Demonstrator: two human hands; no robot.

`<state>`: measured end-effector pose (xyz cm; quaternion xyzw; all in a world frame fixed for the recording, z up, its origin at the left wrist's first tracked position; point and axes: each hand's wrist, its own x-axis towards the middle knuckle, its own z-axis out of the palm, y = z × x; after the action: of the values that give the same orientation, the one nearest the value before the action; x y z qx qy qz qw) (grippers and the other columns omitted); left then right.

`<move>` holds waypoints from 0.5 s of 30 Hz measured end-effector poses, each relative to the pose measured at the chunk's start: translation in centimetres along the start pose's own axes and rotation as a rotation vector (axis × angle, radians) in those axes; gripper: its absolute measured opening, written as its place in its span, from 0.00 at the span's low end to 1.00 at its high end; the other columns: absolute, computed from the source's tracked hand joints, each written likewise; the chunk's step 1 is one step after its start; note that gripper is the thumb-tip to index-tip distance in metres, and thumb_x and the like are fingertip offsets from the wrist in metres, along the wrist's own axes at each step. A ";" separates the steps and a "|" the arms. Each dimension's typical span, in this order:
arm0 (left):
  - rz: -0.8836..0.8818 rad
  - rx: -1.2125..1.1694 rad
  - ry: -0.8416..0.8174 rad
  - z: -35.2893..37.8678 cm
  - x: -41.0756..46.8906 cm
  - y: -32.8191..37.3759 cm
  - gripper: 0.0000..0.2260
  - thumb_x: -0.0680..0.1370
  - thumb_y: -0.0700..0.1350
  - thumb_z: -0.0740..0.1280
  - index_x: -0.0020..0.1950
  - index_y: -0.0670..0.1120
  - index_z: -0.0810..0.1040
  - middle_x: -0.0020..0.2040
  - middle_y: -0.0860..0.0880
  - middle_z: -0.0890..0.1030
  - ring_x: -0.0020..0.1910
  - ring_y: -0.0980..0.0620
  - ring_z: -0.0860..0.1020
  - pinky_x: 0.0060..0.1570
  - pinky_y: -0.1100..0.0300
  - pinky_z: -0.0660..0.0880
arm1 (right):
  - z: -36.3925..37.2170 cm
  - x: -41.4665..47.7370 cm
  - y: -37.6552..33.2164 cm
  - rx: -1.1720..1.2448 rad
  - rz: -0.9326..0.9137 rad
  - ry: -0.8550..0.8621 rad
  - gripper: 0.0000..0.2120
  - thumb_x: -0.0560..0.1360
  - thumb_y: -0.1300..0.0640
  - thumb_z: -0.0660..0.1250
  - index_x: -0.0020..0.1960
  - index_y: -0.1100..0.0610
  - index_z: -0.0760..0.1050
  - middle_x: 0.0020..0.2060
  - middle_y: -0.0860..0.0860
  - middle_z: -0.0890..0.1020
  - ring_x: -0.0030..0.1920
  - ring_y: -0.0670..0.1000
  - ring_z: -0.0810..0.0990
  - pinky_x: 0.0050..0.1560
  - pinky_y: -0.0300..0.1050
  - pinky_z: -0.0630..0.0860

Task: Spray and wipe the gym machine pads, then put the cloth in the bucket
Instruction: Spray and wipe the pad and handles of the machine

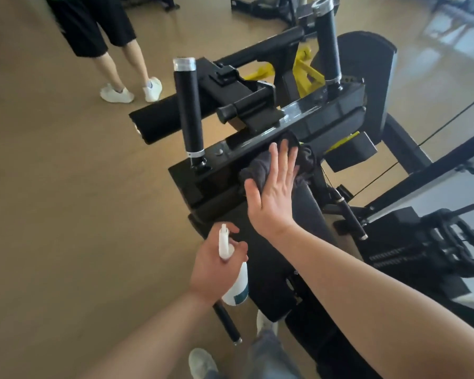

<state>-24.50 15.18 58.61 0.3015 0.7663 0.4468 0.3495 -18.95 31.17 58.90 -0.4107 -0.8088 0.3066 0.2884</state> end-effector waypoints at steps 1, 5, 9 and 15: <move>-0.007 0.011 0.010 -0.7 -0.5 -0.4 0.11 0.74 0.53 0.67 0.55 0.57 0.73 0.39 0.53 0.85 0.43 0.54 0.84 0.48 0.58 0.78 | 0.6 -1.0 -0.5 -0.014 -0.044 -0.037 0.39 0.80 0.41 0.51 0.85 0.55 0.45 0.83 0.49 0.40 0.82 0.52 0.31 0.79 0.50 0.28; -0.015 0.033 0.051 -3.0 -2.1 -1.6 0.09 0.74 0.53 0.66 0.53 0.57 0.71 0.38 0.52 0.84 0.41 0.53 0.83 0.46 0.57 0.78 | 1.5 -3.9 -1.4 -0.041 -0.164 -0.122 0.33 0.82 0.43 0.50 0.83 0.47 0.43 0.82 0.44 0.40 0.82 0.48 0.31 0.79 0.46 0.30; -0.079 0.032 0.090 -4.5 -2.9 -2.0 0.07 0.78 0.51 0.66 0.54 0.58 0.72 0.40 0.52 0.85 0.43 0.53 0.83 0.48 0.55 0.79 | 1.3 -5.0 -4.8 0.429 0.220 -0.005 0.27 0.87 0.49 0.49 0.84 0.40 0.44 0.83 0.39 0.38 0.80 0.38 0.35 0.75 0.33 0.39; -0.100 0.024 0.116 -6.1 -4.1 -2.2 0.06 0.81 0.49 0.67 0.56 0.55 0.72 0.41 0.52 0.84 0.42 0.54 0.82 0.41 0.61 0.71 | 2.6 -4.2 -9.1 1.241 1.111 0.205 0.29 0.79 0.28 0.58 0.75 0.40 0.70 0.67 0.48 0.79 0.67 0.54 0.78 0.73 0.58 0.71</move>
<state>-27.37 8.21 59.88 0.2405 0.8047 0.4363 0.3229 -23.16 22.62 62.98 -0.5420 -0.1434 0.7545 0.3413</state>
